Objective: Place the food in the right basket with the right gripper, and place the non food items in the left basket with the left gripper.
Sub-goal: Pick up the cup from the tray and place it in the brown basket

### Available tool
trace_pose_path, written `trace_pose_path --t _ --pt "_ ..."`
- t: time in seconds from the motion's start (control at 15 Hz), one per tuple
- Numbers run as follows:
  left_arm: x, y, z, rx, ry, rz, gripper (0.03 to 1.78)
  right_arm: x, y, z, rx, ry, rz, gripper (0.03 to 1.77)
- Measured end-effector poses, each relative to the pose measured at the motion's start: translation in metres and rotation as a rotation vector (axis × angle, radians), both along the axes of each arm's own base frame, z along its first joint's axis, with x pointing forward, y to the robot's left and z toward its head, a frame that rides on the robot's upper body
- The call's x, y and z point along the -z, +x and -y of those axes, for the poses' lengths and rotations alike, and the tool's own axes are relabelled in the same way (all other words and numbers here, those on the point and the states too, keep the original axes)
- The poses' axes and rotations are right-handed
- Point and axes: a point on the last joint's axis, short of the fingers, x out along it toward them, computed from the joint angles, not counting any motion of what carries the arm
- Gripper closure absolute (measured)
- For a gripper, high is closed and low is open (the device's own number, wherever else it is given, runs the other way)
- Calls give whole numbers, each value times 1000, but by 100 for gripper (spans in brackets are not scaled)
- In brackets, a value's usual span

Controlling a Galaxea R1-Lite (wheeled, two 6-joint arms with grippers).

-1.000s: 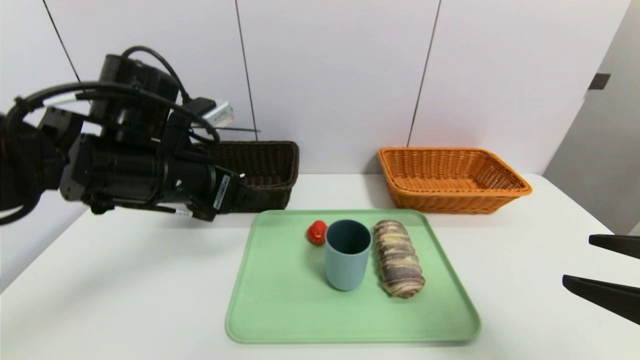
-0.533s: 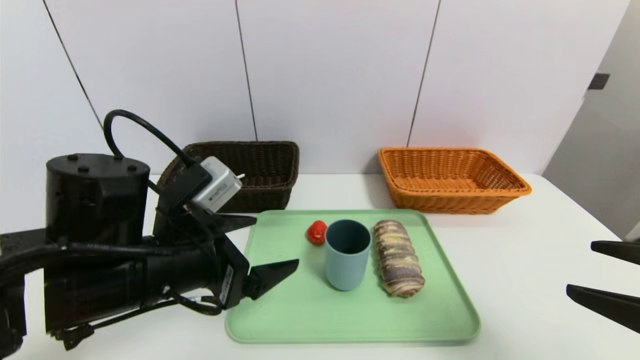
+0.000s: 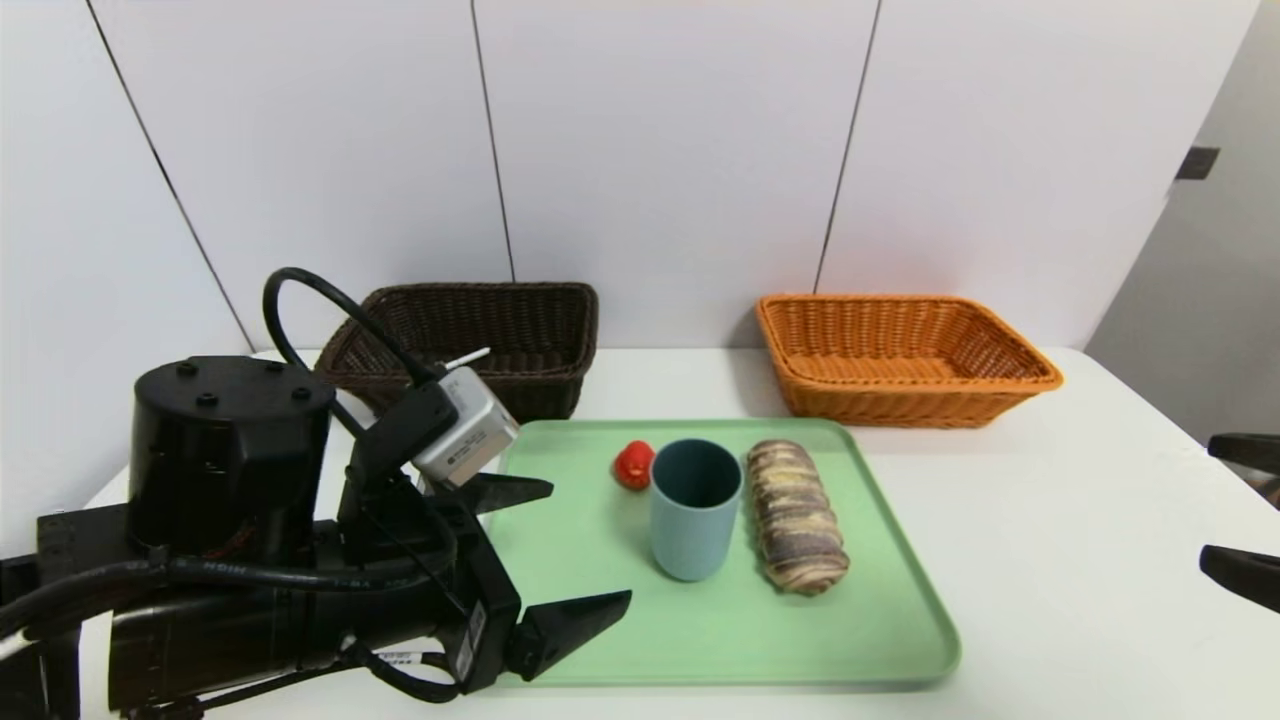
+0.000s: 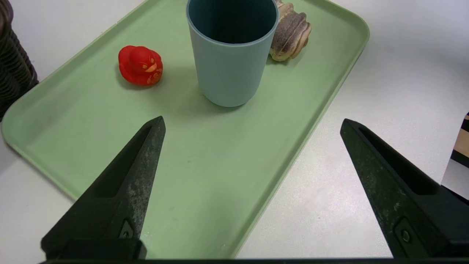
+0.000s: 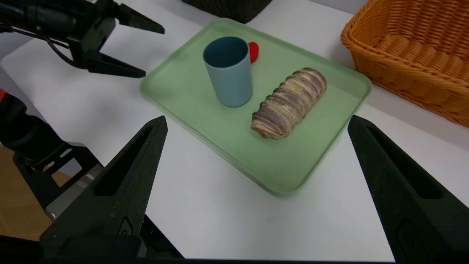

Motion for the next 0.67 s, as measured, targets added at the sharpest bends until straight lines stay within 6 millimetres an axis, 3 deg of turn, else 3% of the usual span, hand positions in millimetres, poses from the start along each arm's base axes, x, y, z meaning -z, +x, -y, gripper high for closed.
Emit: trace_pose_path --t 0.67 --pt "33 31 48 62 -63 69 12 -7 6 -10 -86 -4 -1 10"
